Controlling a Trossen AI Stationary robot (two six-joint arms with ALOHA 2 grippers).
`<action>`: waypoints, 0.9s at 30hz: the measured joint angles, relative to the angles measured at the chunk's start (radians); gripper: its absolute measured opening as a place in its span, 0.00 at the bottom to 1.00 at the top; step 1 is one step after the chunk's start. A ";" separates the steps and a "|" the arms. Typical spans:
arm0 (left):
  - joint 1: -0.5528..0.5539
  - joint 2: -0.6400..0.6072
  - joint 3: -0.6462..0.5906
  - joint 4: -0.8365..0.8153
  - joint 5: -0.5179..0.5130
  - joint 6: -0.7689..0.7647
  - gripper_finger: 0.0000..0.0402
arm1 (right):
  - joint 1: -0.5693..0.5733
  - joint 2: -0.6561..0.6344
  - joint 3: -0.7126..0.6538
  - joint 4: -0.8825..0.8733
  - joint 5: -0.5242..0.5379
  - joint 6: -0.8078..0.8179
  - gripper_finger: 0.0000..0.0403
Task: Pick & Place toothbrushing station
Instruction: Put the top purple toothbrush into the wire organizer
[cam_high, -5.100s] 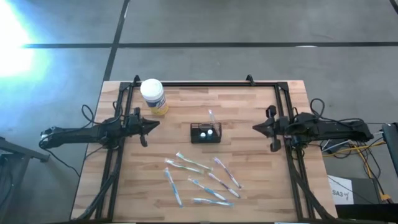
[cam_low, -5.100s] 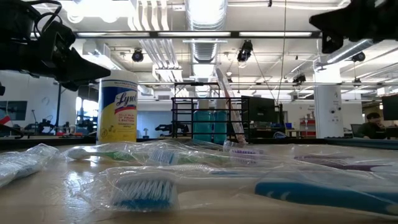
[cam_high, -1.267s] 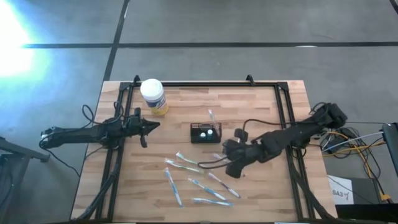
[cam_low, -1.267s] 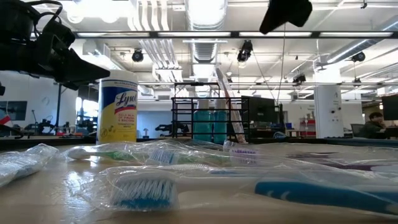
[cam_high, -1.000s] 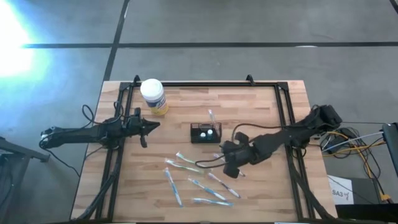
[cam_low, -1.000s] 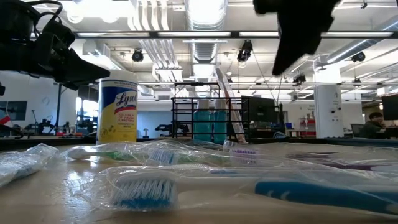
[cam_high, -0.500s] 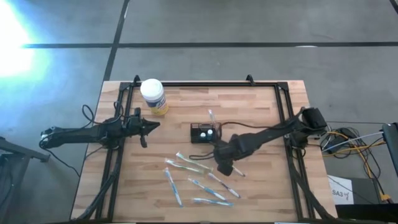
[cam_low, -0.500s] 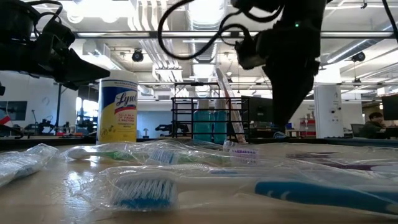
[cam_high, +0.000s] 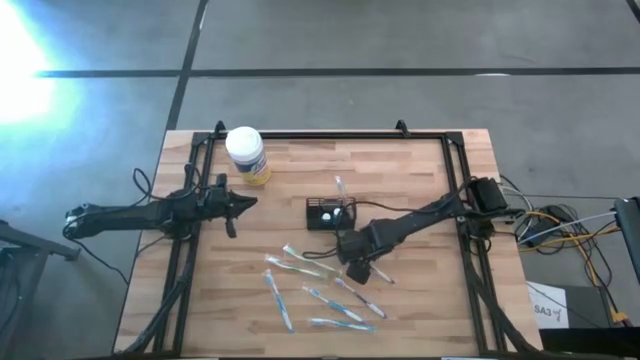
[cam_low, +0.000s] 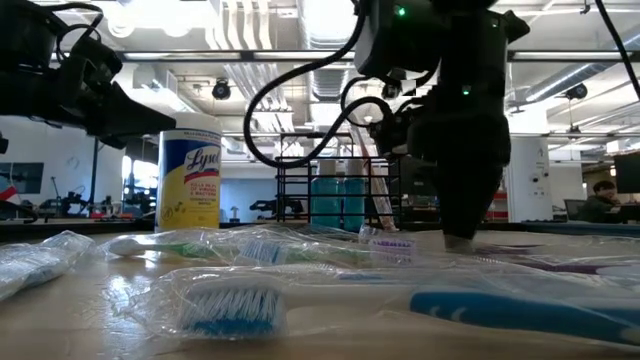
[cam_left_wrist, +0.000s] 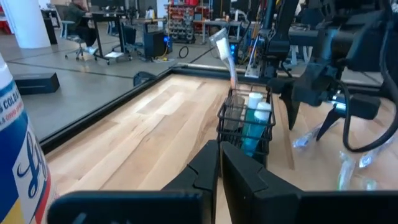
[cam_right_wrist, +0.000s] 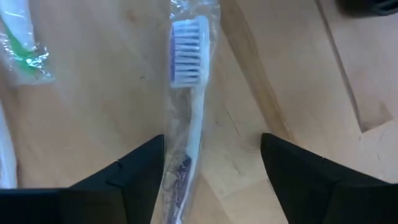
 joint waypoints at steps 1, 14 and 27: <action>0.000 0.001 0.000 0.012 0.000 0.001 0.06 | 0.000 0.016 0.000 0.001 0.000 -0.002 0.63; 0.000 0.001 -0.001 0.019 -0.001 0.012 0.06 | 0.002 -0.043 -0.011 0.004 0.024 -0.134 0.23; 0.000 0.001 -0.002 0.012 0.000 0.011 0.06 | 0.047 -0.231 -0.010 0.051 0.099 -0.204 0.02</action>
